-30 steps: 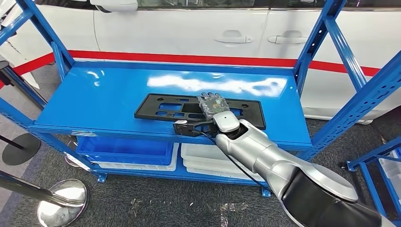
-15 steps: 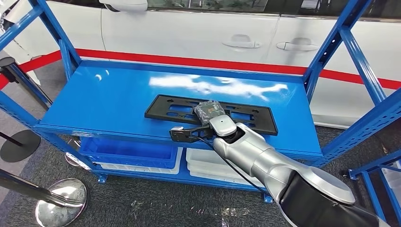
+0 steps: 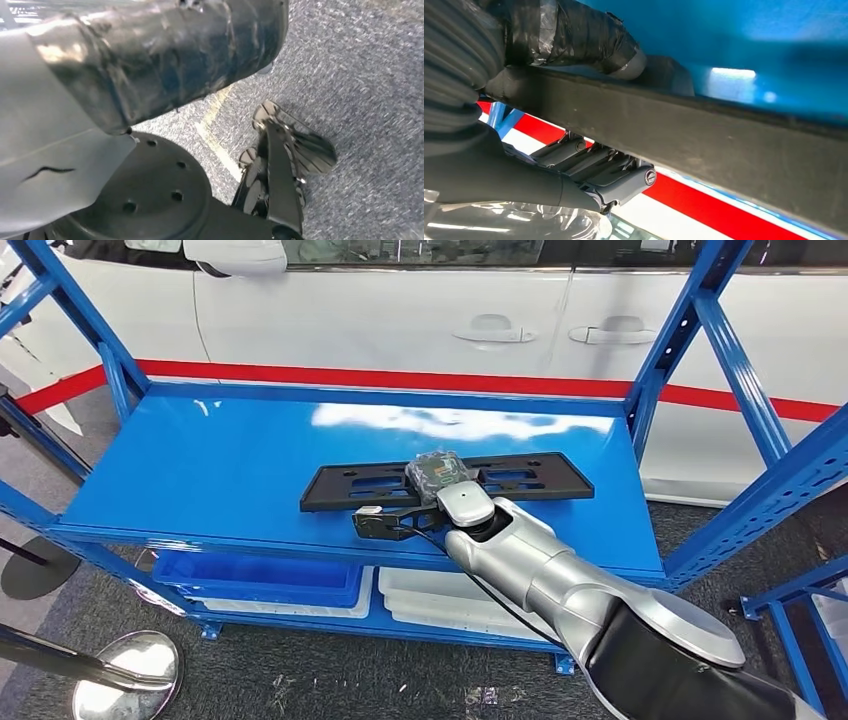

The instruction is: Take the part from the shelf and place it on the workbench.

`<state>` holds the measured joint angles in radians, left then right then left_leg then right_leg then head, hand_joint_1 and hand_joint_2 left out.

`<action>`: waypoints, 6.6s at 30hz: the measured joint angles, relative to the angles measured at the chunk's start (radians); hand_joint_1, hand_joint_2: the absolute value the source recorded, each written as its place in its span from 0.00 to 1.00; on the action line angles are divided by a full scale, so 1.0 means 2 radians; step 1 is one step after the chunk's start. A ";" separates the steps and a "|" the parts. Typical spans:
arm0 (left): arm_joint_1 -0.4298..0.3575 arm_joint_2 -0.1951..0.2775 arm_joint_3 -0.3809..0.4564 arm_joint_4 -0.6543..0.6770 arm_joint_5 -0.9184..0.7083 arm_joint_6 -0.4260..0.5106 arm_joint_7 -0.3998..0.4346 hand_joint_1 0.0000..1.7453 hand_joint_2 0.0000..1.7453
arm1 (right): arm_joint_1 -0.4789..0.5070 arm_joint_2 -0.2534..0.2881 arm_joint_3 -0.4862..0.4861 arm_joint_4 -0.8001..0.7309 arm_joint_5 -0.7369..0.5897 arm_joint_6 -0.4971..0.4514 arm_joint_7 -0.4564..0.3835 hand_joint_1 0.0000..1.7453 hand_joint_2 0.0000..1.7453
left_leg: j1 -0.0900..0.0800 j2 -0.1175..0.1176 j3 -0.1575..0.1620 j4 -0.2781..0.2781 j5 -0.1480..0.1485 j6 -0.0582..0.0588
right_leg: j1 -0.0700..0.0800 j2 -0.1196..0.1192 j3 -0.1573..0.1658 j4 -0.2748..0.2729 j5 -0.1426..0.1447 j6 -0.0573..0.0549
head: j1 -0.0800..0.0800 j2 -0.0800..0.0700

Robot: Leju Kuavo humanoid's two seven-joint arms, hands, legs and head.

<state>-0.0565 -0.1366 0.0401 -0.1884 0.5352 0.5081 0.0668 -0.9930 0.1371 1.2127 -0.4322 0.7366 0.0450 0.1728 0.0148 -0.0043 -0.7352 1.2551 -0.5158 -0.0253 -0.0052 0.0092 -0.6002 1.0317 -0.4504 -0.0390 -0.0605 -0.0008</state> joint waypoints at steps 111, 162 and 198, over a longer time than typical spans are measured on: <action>-0.001 0.001 -0.016 0.000 0.012 -0.026 -0.070 0.00 1.00 | -0.144 -0.073 0.031 -0.323 0.129 -0.069 -0.004 1.00 1.00 | -0.006 0.000 0.062 -0.122 0.042 0.016 | 0.003 -0.001 0.015 -0.007 -0.011 0.013 | 0.009 0.000; -0.004 0.005 -0.029 0.000 0.005 -0.029 -0.077 0.00 1.00 | -0.130 -0.095 0.029 -0.325 0.125 -0.049 0.003 1.00 1.00 | -0.005 0.002 0.099 -0.129 0.019 0.024 | 0.002 0.000 -0.043 0.011 0.028 0.020 | 0.008 0.000; -0.007 0.005 -0.041 0.000 0.005 -0.024 -0.071 0.00 1.00 | -0.119 -0.105 0.028 -0.323 0.121 -0.046 0.006 1.00 1.00 | -0.002 0.007 0.072 -0.128 0.041 0.029 | -0.003 -0.003 -0.081 0.118 -0.048 0.029 | 0.009 0.000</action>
<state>-0.0697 -0.1270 -0.0427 -0.1884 0.5454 0.4605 -0.0754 -1.2315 -0.0732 1.2692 -1.0779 0.9785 -0.0461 0.1850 0.0112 0.0092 -0.5921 0.9990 -0.4341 0.0333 -0.0109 0.0034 -0.7615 1.2676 -0.5468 0.0189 -0.0418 -0.0008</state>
